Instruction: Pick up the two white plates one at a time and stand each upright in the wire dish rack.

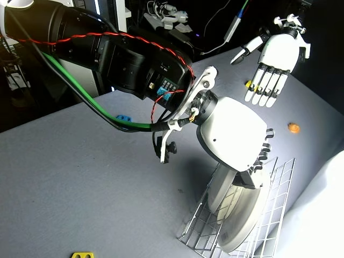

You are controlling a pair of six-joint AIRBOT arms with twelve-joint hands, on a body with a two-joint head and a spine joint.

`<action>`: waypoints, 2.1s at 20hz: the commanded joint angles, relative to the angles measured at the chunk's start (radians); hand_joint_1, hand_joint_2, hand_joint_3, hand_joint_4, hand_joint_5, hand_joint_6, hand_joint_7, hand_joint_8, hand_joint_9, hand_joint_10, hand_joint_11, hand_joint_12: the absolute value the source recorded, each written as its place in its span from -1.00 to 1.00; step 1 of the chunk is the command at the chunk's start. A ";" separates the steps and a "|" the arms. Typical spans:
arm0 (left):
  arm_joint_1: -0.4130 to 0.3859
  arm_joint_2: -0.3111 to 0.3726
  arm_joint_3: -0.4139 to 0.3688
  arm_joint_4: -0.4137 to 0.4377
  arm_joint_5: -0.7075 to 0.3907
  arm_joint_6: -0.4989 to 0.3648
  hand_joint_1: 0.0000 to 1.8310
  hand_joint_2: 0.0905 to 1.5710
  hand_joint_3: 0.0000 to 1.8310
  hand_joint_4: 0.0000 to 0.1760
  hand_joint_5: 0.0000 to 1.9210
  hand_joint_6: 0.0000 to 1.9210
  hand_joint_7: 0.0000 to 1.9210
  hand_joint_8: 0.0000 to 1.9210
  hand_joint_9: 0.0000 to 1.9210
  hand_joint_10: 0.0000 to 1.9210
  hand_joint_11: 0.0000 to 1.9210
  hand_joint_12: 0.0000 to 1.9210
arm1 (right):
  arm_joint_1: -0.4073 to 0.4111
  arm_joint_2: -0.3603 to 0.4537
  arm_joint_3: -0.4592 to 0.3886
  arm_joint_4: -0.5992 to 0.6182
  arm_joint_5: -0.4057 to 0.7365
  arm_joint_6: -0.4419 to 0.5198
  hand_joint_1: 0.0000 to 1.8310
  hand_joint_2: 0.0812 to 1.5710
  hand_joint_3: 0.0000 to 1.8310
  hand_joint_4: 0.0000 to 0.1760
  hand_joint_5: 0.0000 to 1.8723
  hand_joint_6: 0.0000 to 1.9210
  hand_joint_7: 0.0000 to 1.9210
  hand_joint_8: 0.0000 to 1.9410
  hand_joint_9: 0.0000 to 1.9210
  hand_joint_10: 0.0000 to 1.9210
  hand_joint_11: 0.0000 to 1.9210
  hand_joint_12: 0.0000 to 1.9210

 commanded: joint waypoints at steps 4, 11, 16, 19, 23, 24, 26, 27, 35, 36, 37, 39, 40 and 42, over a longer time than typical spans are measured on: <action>-0.010 0.005 -0.006 -0.058 -0.015 -0.002 -1.00 0.29 -1.00 -1.00 -0.81 -1.00 -0.79 -1.00 -0.83 -1.00 -1.00 -0.68 | 0.036 0.007 0.006 -0.059 0.047 0.003 0.19 0.57 -1.00 -1.00 -0.23 0.41 -0.19 -0.61 -0.30 -0.48 -0.73 0.37; -0.008 0.007 -0.011 -0.058 -0.017 -0.002 -1.00 0.28 -1.00 -1.00 -0.79 -1.00 -0.77 -1.00 -0.81 -1.00 -1.00 -0.65 | 0.037 0.017 0.002 -0.059 0.039 -0.008 0.28 0.51 -1.00 -1.00 -0.50 -0.56 -0.43 -0.64 -0.57 -0.46 -1.00 0.27; -0.007 0.007 -0.017 -0.054 -0.018 -0.003 -1.00 0.28 -1.00 -1.00 -0.80 -1.00 -0.79 -0.99 -0.83 -0.99 -1.00 -0.63 | 0.048 0.027 -0.007 -0.060 0.031 -0.018 0.36 0.52 -1.00 -1.00 -0.37 -0.93 -0.32 -0.86 -0.49 -0.61 -1.00 0.26; -0.007 0.008 -0.018 -0.053 -0.020 -0.003 -1.00 0.29 -1.00 -1.00 -0.81 -1.00 -0.79 -1.00 -0.83 -1.00 -1.00 -0.71 | 0.066 0.041 -0.019 -0.060 0.031 -0.043 0.30 0.54 -0.99 -1.00 -0.39 -0.98 -0.35 -0.93 -0.51 -0.69 -1.00 0.16; -0.007 0.008 -0.020 -0.052 -0.029 -0.003 -1.00 0.29 -1.00 -1.00 -0.77 -1.00 -0.74 -1.00 -0.78 -1.00 -1.00 -0.61 | 0.065 0.110 -0.084 -0.159 0.099 -0.017 0.09 0.59 -0.98 -1.00 -0.50 -1.00 -0.41 -0.99 -0.55 -0.80 -1.00 0.07; -0.006 0.008 -0.021 -0.052 -0.033 -0.003 -1.00 0.30 -1.00 -1.00 -0.78 -1.00 -0.75 -1.00 -0.78 -1.00 -1.00 -0.62 | 0.054 0.137 -0.112 -0.216 0.119 0.009 0.13 0.52 -1.00 -1.00 -0.48 -0.99 -0.40 -0.99 -0.55 -0.80 -1.00 0.05; -0.006 0.007 -0.021 -0.052 -0.040 -0.003 -1.00 0.31 -1.00 -1.00 -0.76 -1.00 -0.73 -1.00 -0.76 -1.00 -1.00 -0.48 | 0.038 0.183 -0.166 -0.265 0.178 0.024 0.10 0.46 -1.00 -1.00 -0.48 -0.99 -0.41 -0.99 -0.58 -0.80 -1.00 0.01; -0.006 0.007 -0.021 -0.052 -0.044 -0.003 -1.00 0.30 -1.00 -1.00 -0.75 -1.00 -0.73 -1.00 -0.76 -1.00 -1.00 -0.47 | 0.030 0.203 -0.189 -0.306 0.218 0.044 0.11 0.43 -1.00 -1.00 -0.46 -0.98 -0.41 -0.99 -0.58 -0.79 -1.00 0.00; -0.035 0.006 -0.036 -0.053 -0.065 0.032 -1.00 0.30 -1.00 -1.00 -0.76 -1.00 -0.73 -1.00 -0.76 -1.00 -1.00 -0.50 | 0.015 0.407 -0.260 -0.843 0.202 0.669 0.23 0.47 -1.00 -1.00 -0.43 -0.98 -0.41 -0.98 -0.70 -0.45 -1.00 0.09; -0.038 0.006 -0.036 -0.053 -0.065 0.046 -1.00 0.31 -1.00 -1.00 -0.78 -1.00 -0.76 -1.00 -0.79 -1.00 -1.00 -0.58 | -0.003 0.427 -0.255 -0.976 0.208 0.779 0.26 0.45 -1.00 -1.00 -0.42 -0.97 -0.41 -0.98 -0.70 -0.44 -1.00 0.15; -0.039 0.006 -0.035 -0.053 -0.065 0.050 -1.00 0.32 -1.00 -1.00 -0.76 -1.00 -0.73 -1.00 -0.77 -1.00 -1.00 -0.52 | -0.019 0.435 -0.248 -1.058 0.210 0.865 0.28 0.43 -1.00 -1.00 -0.42 -0.97 -0.41 -0.98 -0.71 -0.40 -1.00 0.23; -0.044 0.006 -0.036 -0.053 -0.070 0.061 -1.00 0.31 -1.00 -1.00 -0.73 -0.99 -0.71 -0.99 -0.75 -0.99 -1.00 -0.47 | -0.067 0.453 -0.227 -1.299 0.219 1.069 0.36 0.38 -1.00 -1.00 -0.39 -0.91 -0.36 -0.93 -0.68 -0.23 -0.97 0.46; -0.044 0.006 -0.037 -0.053 -0.073 0.068 -1.00 0.31 -1.00 -1.00 -0.73 -1.00 -0.70 -1.00 -0.74 -1.00 -1.00 -0.44 | -0.080 0.459 -0.223 -1.363 0.220 1.125 0.35 0.34 -1.00 -1.00 -0.46 -0.59 -0.40 -0.66 -0.66 -0.07 -0.92 0.56; -0.039 0.007 -0.041 -0.052 -0.079 0.079 -1.00 0.37 -0.99 -1.00 -0.58 -0.99 -0.48 -0.98 -0.51 -0.98 -0.91 -0.32 | -0.107 0.474 -0.207 -1.567 0.236 1.298 0.28 0.38 -1.00 -1.00 -0.73 0.37 -0.74 0.37 -0.81 0.60 -0.87 0.95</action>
